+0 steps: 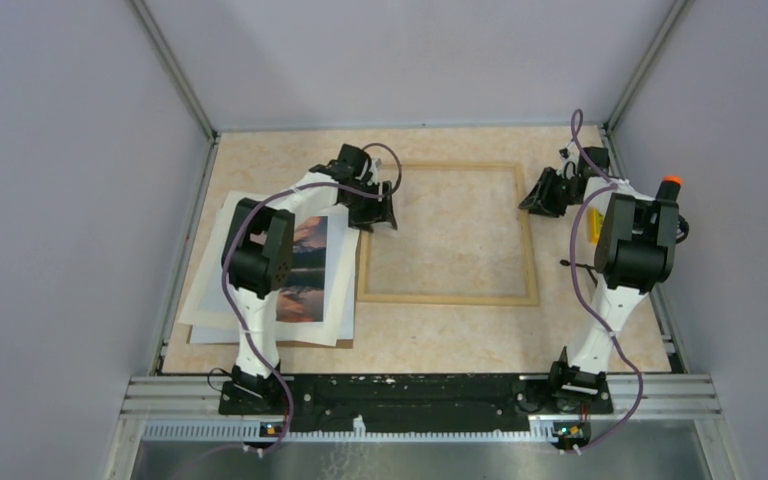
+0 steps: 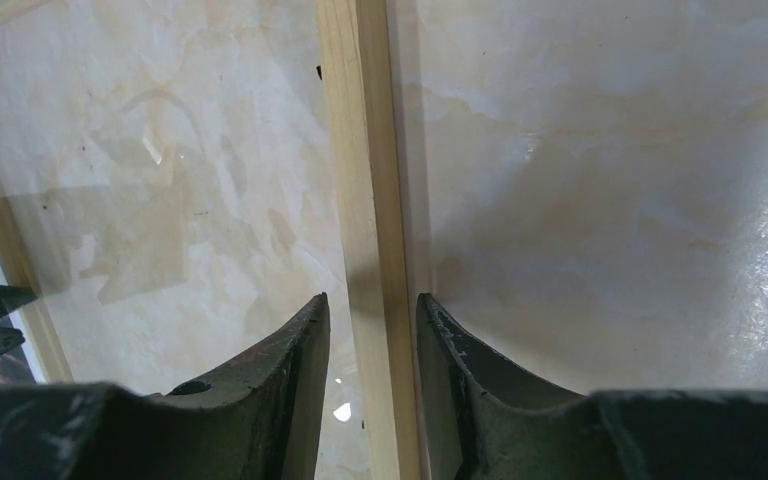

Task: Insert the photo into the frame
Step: Place the photo frame item in the photo frame, then adjust the photo frame item at the center of the board.

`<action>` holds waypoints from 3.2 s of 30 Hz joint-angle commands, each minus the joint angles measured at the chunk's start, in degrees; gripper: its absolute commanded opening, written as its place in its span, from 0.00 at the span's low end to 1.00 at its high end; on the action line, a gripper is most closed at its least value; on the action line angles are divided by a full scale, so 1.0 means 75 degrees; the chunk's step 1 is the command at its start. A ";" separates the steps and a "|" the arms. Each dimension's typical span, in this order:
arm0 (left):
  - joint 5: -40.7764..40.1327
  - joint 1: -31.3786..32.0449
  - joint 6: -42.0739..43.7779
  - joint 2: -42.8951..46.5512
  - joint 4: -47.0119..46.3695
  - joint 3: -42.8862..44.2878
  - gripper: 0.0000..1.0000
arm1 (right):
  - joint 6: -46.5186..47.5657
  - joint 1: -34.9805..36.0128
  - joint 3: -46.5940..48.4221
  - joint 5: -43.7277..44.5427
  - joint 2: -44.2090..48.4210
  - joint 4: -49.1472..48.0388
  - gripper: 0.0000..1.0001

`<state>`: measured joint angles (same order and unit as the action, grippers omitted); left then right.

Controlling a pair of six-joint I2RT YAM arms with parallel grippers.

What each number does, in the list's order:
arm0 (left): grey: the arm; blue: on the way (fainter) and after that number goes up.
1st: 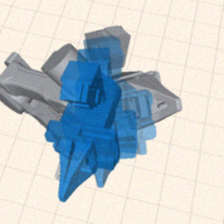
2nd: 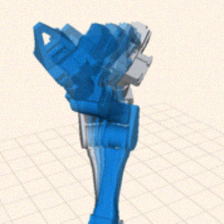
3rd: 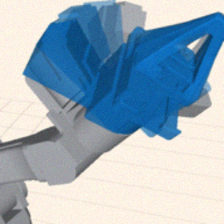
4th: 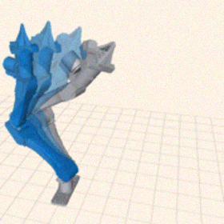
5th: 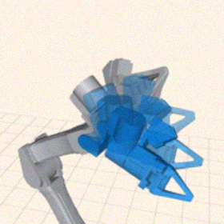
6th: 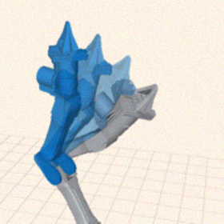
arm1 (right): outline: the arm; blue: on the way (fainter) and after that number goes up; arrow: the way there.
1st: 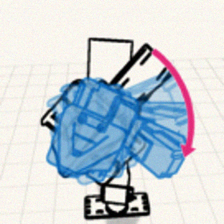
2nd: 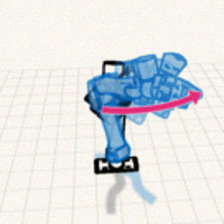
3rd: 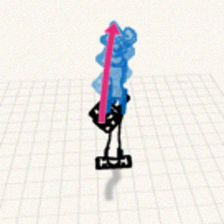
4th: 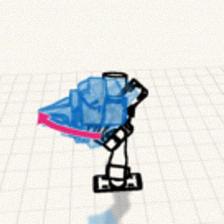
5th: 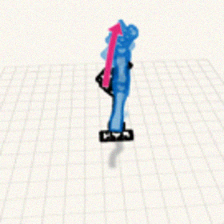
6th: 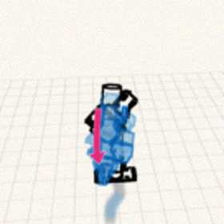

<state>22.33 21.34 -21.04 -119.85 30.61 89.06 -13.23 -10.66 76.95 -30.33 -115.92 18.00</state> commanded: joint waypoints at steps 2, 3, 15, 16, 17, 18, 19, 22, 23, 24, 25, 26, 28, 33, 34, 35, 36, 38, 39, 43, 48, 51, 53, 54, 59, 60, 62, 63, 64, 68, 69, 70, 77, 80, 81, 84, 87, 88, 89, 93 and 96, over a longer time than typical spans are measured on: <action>-0.1130 0.0263 -0.0109 0.0447 0.0590 0.0475 0.76 | 0.0085 0.0050 0.0148 -0.0163 0.0075 -0.0145 0.37; -0.1233 0.0316 -0.0121 0.0433 0.0667 0.0550 0.77 | 0.0096 0.0050 0.0150 -0.0180 0.0084 -0.0151 0.37; -0.1904 0.0631 -0.0257 0.0348 0.1244 0.1039 0.79 | 0.0136 0.0050 0.0124 -0.0312 0.0133 -0.0183 0.37; -0.1939 0.0639 -0.0244 0.0340 0.1285 0.1050 0.80 | 0.0142 0.0050 0.0119 -0.0342 0.0130 -0.0192 0.37; -0.1976 0.0640 -0.0233 0.0331 0.1321 0.1062 0.80 | 0.0138 0.0050 0.0117 -0.0353 0.0126 -0.0201 0.37; -0.2003 0.0656 -0.0220 0.0319 0.1336 0.1063 0.80 | 0.0139 0.0051 0.0121 -0.0362 0.0127 -0.0202 0.37; -0.2004 0.0658 -0.0219 0.0313 0.1377 0.1079 0.80 | 0.0142 0.0050 0.0114 -0.0368 0.0126 -0.0203 0.37; -0.2104 0.0680 -0.0187 0.0328 0.1469 0.1146 0.80 | 0.0142 0.0050 0.0112 -0.0403 0.0127 -0.0216 0.37; -0.2146 0.0697 -0.0174 0.0350 0.1515 0.1172 0.80 | 0.0138 0.0050 0.0117 -0.0409 0.0128 -0.0230 0.37; -0.2173 0.0713 -0.0162 0.0379 0.1556 0.1204 0.81 | 0.0133 0.0055 0.0114 -0.0404 0.0122 -0.0232 0.37; -0.2194 0.0725 -0.0141 0.0417 0.1588 0.1220 0.81 | 0.0125 0.0052 0.0112 -0.0399 0.0117 -0.0230 0.37; -0.2232 0.0728 -0.0115 0.0468 0.1627 0.1232 0.81 | 0.0134 0.0050 0.0111 -0.0396 0.0116 -0.0226 0.37; -0.2256 0.0727 -0.0065 0.0594 0.1685 0.1248 0.81 | 0.0126 0.0050 0.0113 -0.0387 0.0116 -0.0220 0.37; -0.2578 0.0698 0.0078 0.1188 0.1530 0.1376 0.87 | 0.0110 0.0050 0.0069 -0.0133 0.0250 -0.0229 0.38; -0.2634 0.0651 0.0116 0.1344 0.1406 0.1379 0.96 | 0.0097 0.0055 0.0065 -0.0059 0.0279 -0.0221 0.39; -0.2697 0.0606 0.0131 0.1459 0.1194 0.1305 0.98 | 0.0100 0.0059 0.0082 0.0028 0.0322 -0.0197 0.40; -0.2696 0.0518 0.0117 0.1575 0.0956 0.1179 0.99 | 0.0124 0.0070 0.0127 0.0178 0.0364 -0.0125 0.42; -0.2353 0.0243 -0.0008 0.1764 0.0353 0.0775 0.99 | 0.0187 0.0132 0.0240 0.0675 0.0480 0.0043 0.46; -0.2064 0.0051 -0.0164 0.1831 0.0011 0.0526 0.98 | 0.0234 0.0167 0.0289 0.0899 0.0569 0.0132 0.48; -0.0011 -0.0777 -0.0915 0.1862 -0.1693 -0.0621 0.97 | 0.0244 0.0407 0.0393 0.1815 0.0919 0.0237 0.54; 0.1015 -0.1145 -0.1133 0.1197 -0.2065 -0.0637 0.89 | 0.0125 0.1074 0.0797 0.2995 0.1160 0.0018 0.60; 0.0903 -0.1167 -0.0925 0.1004 -0.1900 -0.0513 0.88 | -0.0205 0.1471 0.1352 0.2854 0.0938 -0.0311 0.61; 0.0727 -0.1180 -0.0716 0.0872 -0.1672 -0.0415 0.87 | -0.0685 0.1715 0.1842 0.2457 0.0623 -0.0676 0.61; 0.0677 -0.1182 -0.0647 0.0810 -0.1614 -0.0409 0.87 | -0.1030 0.1803 0.2074 0.2237 0.0414 -0.0916 0.61; 0.1021 -0.1169 -0.0684 0.0498 -0.1667 -0.0533 0.84 | -0.1826 0.2320 0.3744 0.1912 -0.1038 -0.1462 0.61; 0.1085 -0.1163 -0.0690 0.0451 -0.1651 -0.0510 0.83 | -0.1859 0.2396 0.4192 0.1917 -0.1338 -0.1274 0.61; 0.1066 -0.1139 -0.0667 0.0413 -0.1635 -0.0514 0.83 | -0.1857 0.2534 0.4873 0.1956 -0.1878 -0.1023 0.60; 0.1016 -0.1108 -0.0655 0.0401 -0.1631 -0.0543 0.83 | -0.1829 0.2585 0.5136 0.1997 -0.2120 -0.0921 0.60; 0.0963 -0.1076 -0.0628 0.0370 -0.1625 -0.0550 0.83 | -0.1786 0.2637 0.5354 0.2024 -0.2345 -0.0816 0.60; 0.0820 -0.0989 -0.0531 0.0184 -0.1481 -0.0436 0.81 | -0.1611 0.2792 0.6063 0.2141 -0.2897 -0.0353 0.57; 0.0785 -0.0983 -0.0524 0.0153 -0.1443 -0.0419 0.80 | -0.1593 0.2843 0.6102 0.2126 -0.2941 -0.0329 0.56; 0.0734 -0.0984 -0.0523 0.0125 -0.1412 -0.0408 0.79 | -0.1567 0.2874 0.6075 0.2143 -0.2953 -0.0333 0.55; 0.0457 -0.0982 -0.0508 0.0006 -0.1263 -0.0377 0.67 | -0.1633 0.2991 0.5605 0.2144 -0.2871 -0.0469 0.51; 0.0411 -0.0977 -0.0511 0.0008 -0.1281 -0.0384 0.64 | -0.1644 0.2991 0.5548 0.2145 -0.2909 -0.0427 0.51; 0.0388 -0.0982 -0.0511 -0.0008 -0.1267 -0.0389 0.63 | -0.1628 0.2991 0.5571 0.2155 -0.2927 -0.0379 0.51; 0.0374 -0.0982 -0.0543 -0.0057 -0.1252 -0.0386 0.61 | -0.1567 0.2990 0.5481 0.2189 -0.2928 -0.0315 0.51; 0.0279 -0.0987 -0.0649 -0.0119 -0.1190 -0.0406 0.56 | -0.1546 0.2992 0.5400 0.2175 -0.2953 -0.0254 0.50; 0.0188 -0.0993 -0.0678 -0.0121 -0.1171 -0.0427 0.54 | -0.1539 0.2991 0.5407 0.2179 -0.2981 -0.0220 0.51; 0.0123 -0.0994 -0.0721 -0.0105 -0.1159 -0.0449 0.52 | -0.1512 0.2991 0.5430 0.2179 -0.3007 -0.0176 0.51; 0.0039 -0.0993 -0.0792 -0.0028 -0.1243 -0.0524 0.51 | -0.1480 0.2997 0.5515 0.2192 -0.3079 -0.0056 0.51; 0.0019 -0.1030 -0.0829 -0.0087 -0.1233 -0.0562 0.49 | -0.1441 0.2991 0.5543 0.2147 -0.3112 0.0048 0.50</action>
<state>24.16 13.87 -26.74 -119.61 21.23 84.66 -25.08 11.49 117.64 -14.44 -139.31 17.63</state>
